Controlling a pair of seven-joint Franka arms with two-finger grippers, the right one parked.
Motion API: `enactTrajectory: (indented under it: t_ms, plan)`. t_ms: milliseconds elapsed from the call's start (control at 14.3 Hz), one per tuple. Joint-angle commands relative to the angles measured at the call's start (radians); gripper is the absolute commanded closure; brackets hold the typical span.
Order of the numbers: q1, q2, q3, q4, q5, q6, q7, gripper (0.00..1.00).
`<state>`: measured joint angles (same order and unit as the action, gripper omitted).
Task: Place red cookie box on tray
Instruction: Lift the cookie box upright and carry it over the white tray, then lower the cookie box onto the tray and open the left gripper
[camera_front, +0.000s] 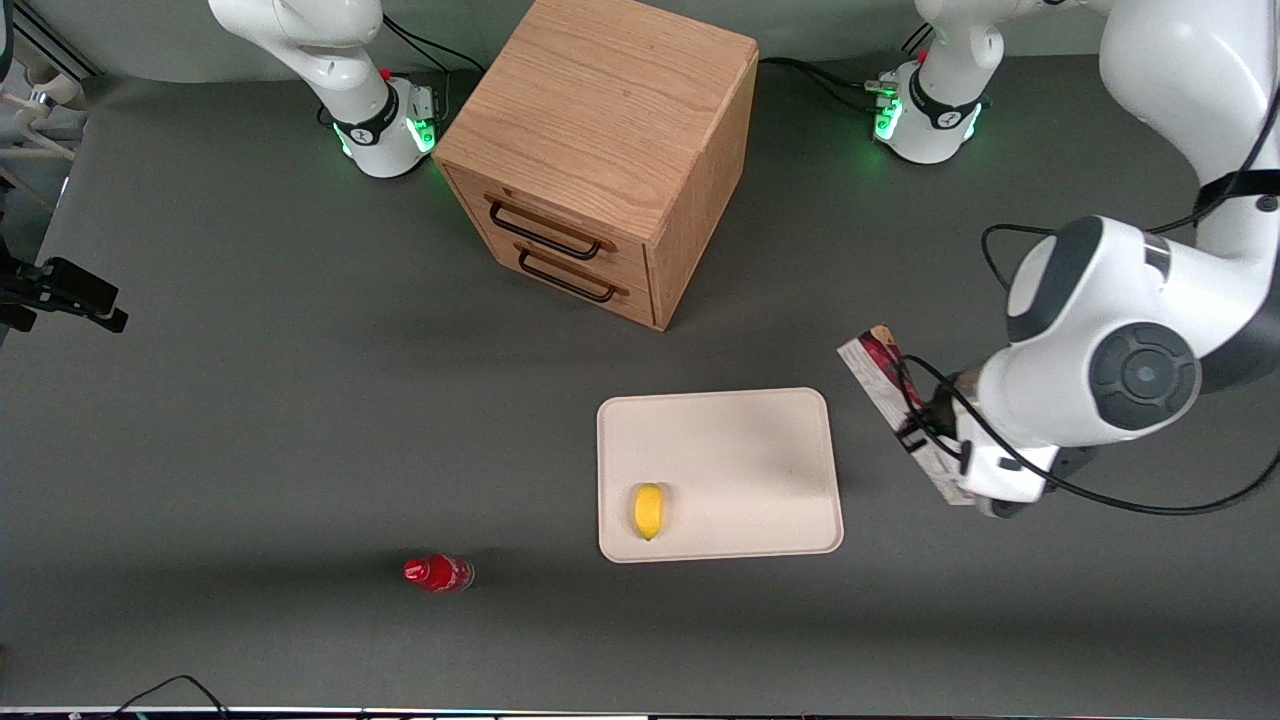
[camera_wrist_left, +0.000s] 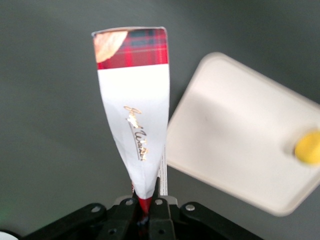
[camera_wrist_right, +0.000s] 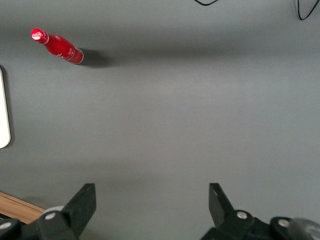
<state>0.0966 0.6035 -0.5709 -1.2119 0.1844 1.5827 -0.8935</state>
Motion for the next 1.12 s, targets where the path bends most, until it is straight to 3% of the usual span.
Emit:
enactTrajectory:
  t_ms: [0, 560, 910, 980, 1050]
  plan:
    - [-0.015, 0.082, -0.044, -0.003, 0.012, 0.025, 0.134, 1.0]
    - [-0.04, 0.252, -0.041, -0.035, 0.036, 0.295, 0.188, 1.0]
    - [-0.038, 0.272, -0.027, -0.09, 0.079, 0.316, 0.211, 1.0]
    - [-0.04, 0.272, -0.026, -0.094, 0.076, 0.316, 0.193, 0.23]
    - [-0.038, 0.269, -0.026, -0.097, 0.078, 0.304, 0.186, 0.0]
